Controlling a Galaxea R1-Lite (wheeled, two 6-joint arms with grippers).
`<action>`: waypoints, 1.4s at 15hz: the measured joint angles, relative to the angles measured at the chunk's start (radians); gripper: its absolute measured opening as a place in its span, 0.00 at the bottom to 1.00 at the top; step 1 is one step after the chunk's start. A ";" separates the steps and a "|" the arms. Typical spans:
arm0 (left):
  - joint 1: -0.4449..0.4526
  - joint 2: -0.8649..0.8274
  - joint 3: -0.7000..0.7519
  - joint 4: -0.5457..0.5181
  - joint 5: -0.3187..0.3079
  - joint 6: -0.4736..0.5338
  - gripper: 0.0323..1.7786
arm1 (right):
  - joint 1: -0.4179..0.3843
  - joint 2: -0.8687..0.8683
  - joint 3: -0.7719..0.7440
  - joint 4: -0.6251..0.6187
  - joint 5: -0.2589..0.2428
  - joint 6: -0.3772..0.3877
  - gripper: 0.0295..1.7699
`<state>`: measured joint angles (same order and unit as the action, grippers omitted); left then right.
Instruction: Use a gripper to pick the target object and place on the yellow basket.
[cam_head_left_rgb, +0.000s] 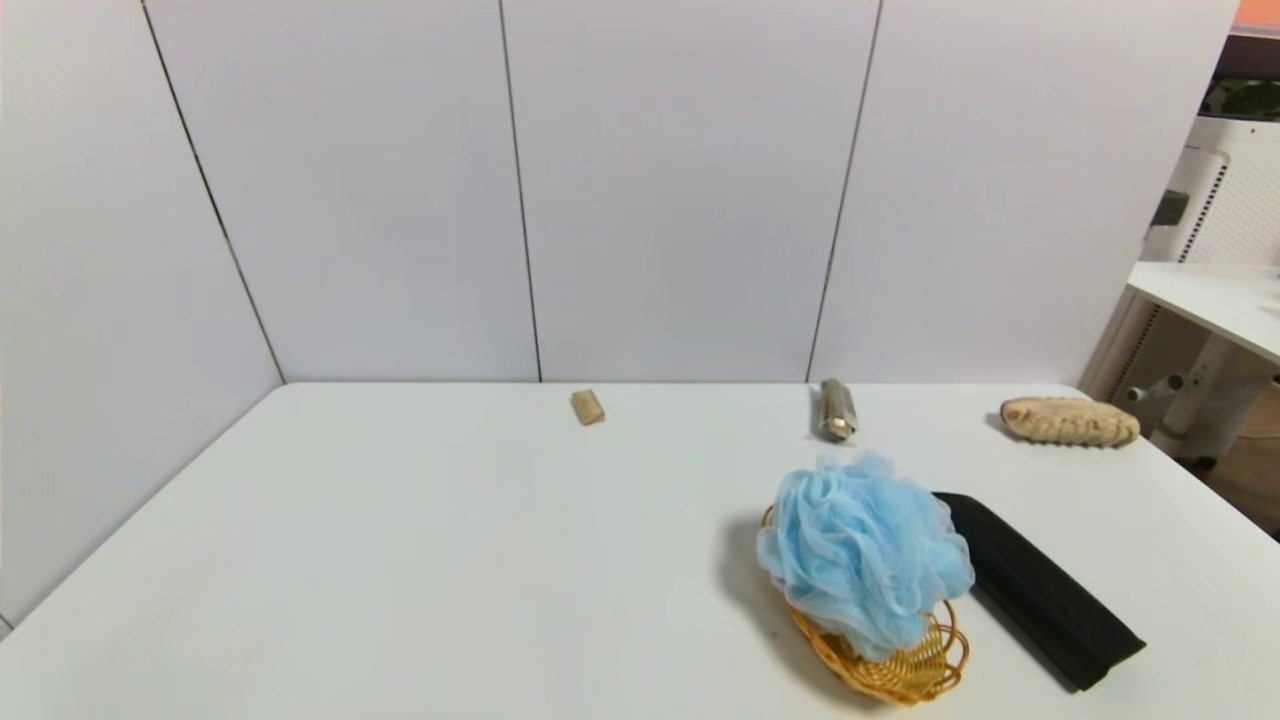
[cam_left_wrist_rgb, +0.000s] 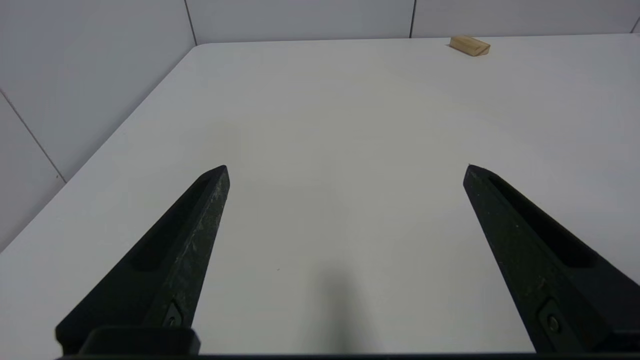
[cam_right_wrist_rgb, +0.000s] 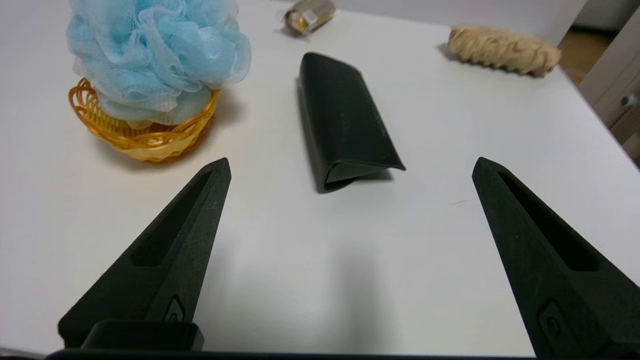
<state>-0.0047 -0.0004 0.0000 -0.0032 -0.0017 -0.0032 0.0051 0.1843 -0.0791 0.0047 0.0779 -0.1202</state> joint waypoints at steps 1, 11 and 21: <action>0.000 0.000 0.000 0.000 0.000 0.000 0.95 | -0.003 -0.057 0.030 -0.023 -0.007 0.004 0.95; 0.000 0.000 0.000 0.000 0.000 0.001 0.95 | -0.007 -0.186 0.079 -0.001 -0.049 0.074 0.96; 0.000 0.000 0.000 0.000 0.000 0.000 0.95 | -0.007 -0.186 0.079 0.001 -0.051 0.069 0.96</action>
<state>-0.0047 -0.0004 0.0000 -0.0032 -0.0017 -0.0028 -0.0019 -0.0017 0.0000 0.0053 0.0272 -0.0513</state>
